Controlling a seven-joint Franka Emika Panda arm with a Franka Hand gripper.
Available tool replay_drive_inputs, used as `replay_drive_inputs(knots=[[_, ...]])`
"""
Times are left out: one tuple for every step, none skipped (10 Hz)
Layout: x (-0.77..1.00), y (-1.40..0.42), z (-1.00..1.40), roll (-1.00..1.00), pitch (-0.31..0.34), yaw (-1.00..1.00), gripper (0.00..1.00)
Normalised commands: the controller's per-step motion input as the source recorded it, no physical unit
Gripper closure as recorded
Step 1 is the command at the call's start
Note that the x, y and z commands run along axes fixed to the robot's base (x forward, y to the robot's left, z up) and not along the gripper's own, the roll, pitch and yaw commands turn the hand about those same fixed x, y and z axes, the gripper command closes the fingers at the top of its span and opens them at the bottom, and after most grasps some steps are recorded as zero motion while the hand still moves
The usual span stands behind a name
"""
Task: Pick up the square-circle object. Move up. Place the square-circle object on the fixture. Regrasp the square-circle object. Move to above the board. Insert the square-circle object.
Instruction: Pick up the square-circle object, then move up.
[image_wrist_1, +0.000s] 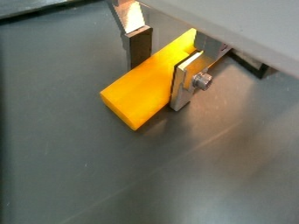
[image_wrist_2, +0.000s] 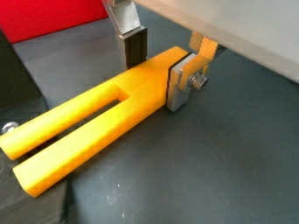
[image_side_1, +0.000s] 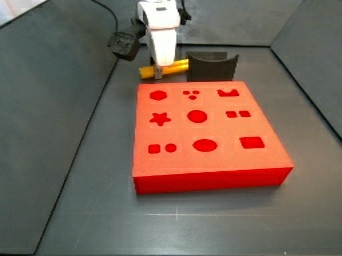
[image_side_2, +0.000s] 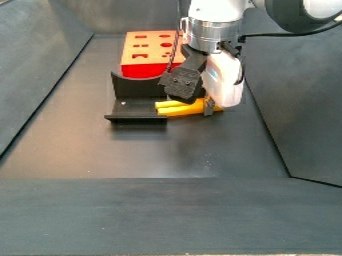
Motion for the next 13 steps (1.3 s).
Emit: replay_drive_inputs(knots=[[0.0,0.0,0.0,0.0,0.0,0.0,1.0],[0.0,0.0,0.0,0.0,0.0,0.0,1.0],[0.0,0.0,0.0,0.0,0.0,0.0,1.0],[0.0,0.0,0.0,0.0,0.0,0.0,1.0],[0.0,0.0,0.0,0.0,0.0,0.0,1.0],[0.0,0.0,0.0,0.0,0.0,0.0,1.0],[0.0,0.0,0.0,0.0,0.0,0.0,1.0],[0.0,0.0,0.0,0.0,0.0,0.0,1.0],[0.0,0.0,0.83,0.0,0.0,0.0,1.0],[-0.05,0.0,0.82,0.0,0.036,-0.01,1.0],[-0.08,0.0,0.71,0.0,0.064,-0.01,1.0],[-0.05,0.0,0.59,0.0,0.079,-0.01,1.0],[-0.03,0.01,0.4,0.0,0.081,-0.01,1.0]])
